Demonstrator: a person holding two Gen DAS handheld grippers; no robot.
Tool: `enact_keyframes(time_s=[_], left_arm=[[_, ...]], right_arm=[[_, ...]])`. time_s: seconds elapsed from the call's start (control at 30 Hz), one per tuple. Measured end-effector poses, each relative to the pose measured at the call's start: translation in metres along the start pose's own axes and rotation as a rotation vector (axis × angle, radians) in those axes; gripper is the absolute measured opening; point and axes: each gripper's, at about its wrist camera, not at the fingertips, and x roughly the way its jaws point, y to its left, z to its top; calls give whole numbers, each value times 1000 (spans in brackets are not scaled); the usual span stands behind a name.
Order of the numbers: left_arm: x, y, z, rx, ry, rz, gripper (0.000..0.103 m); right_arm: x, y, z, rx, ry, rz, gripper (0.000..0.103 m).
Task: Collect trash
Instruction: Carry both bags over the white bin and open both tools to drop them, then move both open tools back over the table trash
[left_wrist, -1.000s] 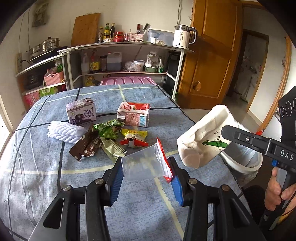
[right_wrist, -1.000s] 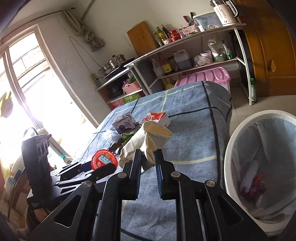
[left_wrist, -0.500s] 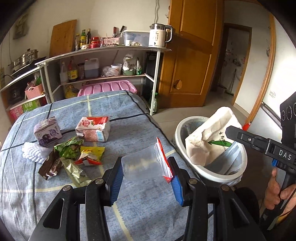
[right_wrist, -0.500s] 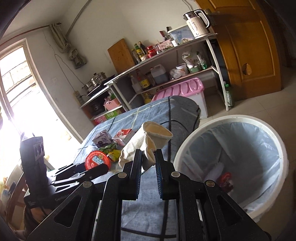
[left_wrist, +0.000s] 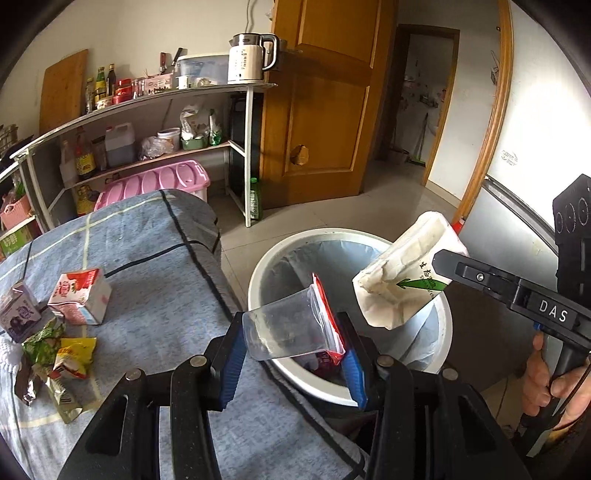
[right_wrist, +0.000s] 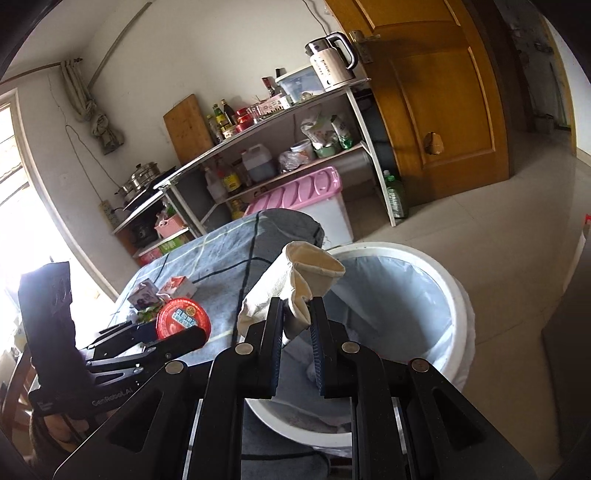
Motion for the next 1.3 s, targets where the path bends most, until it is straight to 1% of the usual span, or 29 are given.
enact_keyframes(time_s=[0.23, 0.3, 0.33, 0.47, 0.53, 0.57, 0.6, 0.63, 0.67, 0.83, 1.03, 1.2, 1.3], left_arm=[[24, -20, 5, 22, 28, -20, 47], [30, -21, 6, 14, 40, -39, 47], [33, -22, 5, 11, 48, -42, 47], [41, -29, 4, 39, 54, -35, 48], [45, -28, 3, 33, 66, -45, 52], [46, -28, 3, 30, 70, -46, 52], [46, -28, 2, 25, 69, -44, 53], [47, -28, 2, 21, 70, -43, 53], [46, -27, 2, 19, 71, -45, 53], [38, -20, 0, 2, 58, -43, 53], [19, -8, -4, -19, 33, -20, 53], [-3, 7, -9, -57, 0, -2, 53], [-17, 19, -14, -75, -23, 27, 53]], right_arm=[[5, -22, -2, -1, 21, -87, 15], [10, -25, -2, -28, 30, -139, 15], [11, -27, -3, -27, 36, -151, 16], [20, -38, -6, 5, 82, -175, 19], [22, -41, -8, 8, 88, -185, 21], [23, -43, -8, 11, 88, -189, 27], [23, -44, -9, 17, 86, -189, 32], [23, -46, -9, 22, 86, -187, 40], [22, -47, -9, 26, 82, -183, 43], [18, -41, -8, 29, 70, -183, 43], [13, -29, -8, 44, 50, -144, 43], [14, -8, -9, 12, 45, -112, 43], [17, 5, -11, -3, 53, -86, 43]])
